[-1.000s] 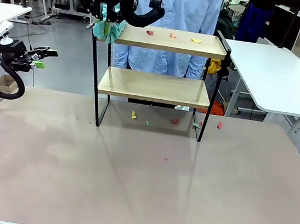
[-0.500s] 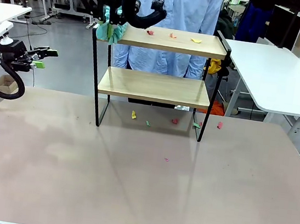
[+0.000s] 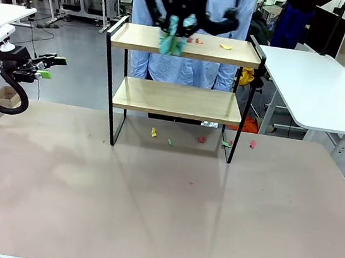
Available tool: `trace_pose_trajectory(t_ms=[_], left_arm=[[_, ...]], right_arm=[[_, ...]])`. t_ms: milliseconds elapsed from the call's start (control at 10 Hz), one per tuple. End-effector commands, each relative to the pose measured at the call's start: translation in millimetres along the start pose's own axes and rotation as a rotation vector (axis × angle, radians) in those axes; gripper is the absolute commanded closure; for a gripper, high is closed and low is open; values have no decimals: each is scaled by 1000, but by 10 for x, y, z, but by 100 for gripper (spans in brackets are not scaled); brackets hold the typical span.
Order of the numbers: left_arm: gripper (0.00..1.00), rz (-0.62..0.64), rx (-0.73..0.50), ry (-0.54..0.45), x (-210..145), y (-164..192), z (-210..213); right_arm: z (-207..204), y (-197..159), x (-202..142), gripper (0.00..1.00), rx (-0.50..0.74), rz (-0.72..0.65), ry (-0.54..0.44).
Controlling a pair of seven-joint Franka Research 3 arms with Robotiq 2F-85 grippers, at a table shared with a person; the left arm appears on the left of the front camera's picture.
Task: Clean the shelf.
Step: Clean the specific section of the Shelf indicated by the human with the Duster.
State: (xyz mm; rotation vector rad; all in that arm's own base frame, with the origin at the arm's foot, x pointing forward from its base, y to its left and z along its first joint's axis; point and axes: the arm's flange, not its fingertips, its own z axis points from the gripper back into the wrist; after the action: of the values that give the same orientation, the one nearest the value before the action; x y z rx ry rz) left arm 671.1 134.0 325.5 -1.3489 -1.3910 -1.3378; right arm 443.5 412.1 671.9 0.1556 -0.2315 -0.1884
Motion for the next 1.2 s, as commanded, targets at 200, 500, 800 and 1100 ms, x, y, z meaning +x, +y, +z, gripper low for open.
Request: trace_pose_trajectory(t_ms=[200,500,800,1100], left_arm=[[0,-16,-9,9,23,-7,-3],[0,-16,-9,9,23,-7,-3],[0,-16,-9,9,23,-7,-3],[0,-16,-9,9,23,-7,-3]], right_arm=[[-178,-1067,229,87,-92,-44,78],[-23,-1617,452,87,-131,-97,87],[51,-1537,557,87,-131,-102,51],[146,-1520,507,87,-98,-72,55]])
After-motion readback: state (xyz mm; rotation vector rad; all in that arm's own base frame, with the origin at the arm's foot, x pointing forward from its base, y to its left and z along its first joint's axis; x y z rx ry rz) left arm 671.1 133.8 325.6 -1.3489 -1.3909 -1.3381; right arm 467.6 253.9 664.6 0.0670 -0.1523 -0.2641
